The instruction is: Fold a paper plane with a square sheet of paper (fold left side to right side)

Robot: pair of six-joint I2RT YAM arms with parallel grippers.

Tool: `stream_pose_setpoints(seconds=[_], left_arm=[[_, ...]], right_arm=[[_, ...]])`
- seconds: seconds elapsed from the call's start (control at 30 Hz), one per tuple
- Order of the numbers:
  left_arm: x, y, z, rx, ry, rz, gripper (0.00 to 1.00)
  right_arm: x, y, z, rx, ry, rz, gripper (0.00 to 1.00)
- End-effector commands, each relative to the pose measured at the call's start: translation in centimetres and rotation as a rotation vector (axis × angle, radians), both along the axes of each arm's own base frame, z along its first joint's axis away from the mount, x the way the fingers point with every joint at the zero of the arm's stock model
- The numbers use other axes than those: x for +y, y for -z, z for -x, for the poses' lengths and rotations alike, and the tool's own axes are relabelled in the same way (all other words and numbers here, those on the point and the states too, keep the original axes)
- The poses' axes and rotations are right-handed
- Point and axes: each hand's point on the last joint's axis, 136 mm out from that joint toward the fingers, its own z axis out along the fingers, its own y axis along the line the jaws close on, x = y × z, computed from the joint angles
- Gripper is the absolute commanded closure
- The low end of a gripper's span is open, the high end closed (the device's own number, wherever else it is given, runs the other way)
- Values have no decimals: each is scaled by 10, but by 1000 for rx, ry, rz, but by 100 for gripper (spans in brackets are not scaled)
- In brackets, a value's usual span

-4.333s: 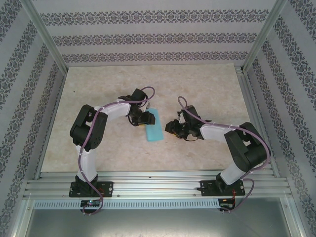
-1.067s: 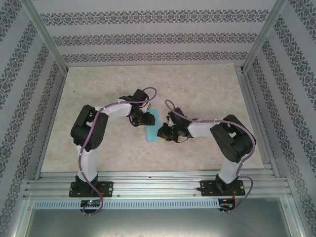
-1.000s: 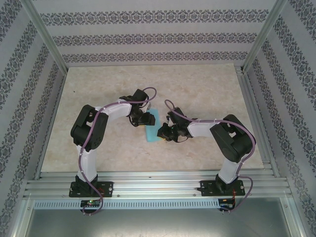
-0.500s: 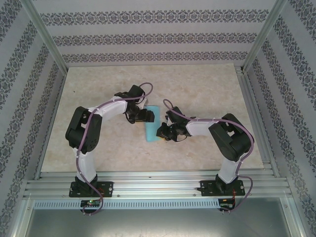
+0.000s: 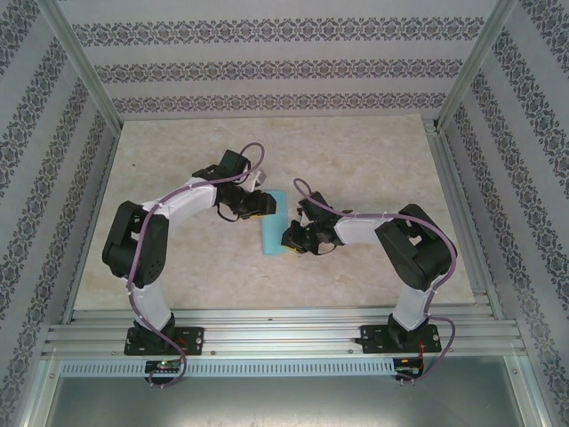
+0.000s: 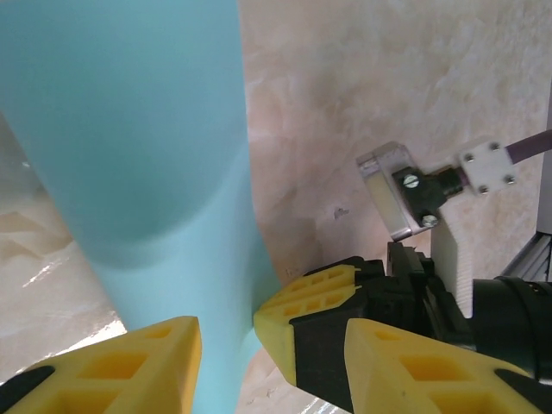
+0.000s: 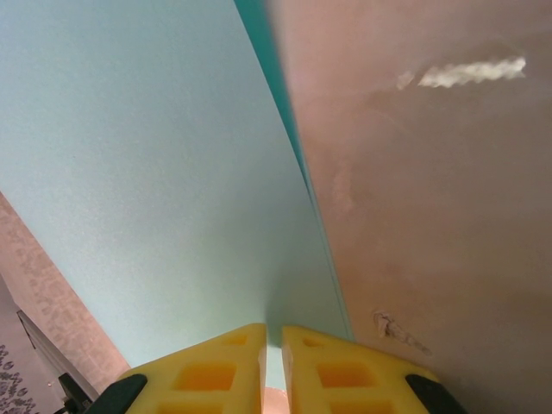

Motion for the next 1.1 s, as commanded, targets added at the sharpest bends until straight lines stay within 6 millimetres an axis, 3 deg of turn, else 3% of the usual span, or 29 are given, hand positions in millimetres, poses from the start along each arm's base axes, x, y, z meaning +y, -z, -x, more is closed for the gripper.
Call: stream_pose_setpoints(seconds=[0.0,0.23,0.53,1.07], left_arm=[[-19,2,2,13,35,82,52],[-24,20,7,46,51,72,52],[-6,56,10,59,44,-64,53],[12,90,15,73,52,-177,55]], right_arm=[[-17,34,17,67,-3,125,85],[-19,34,18,68,-4,135,85],[-23,37,20,77,-8,154,85],[-26,42,24,89,-21,172,85]])
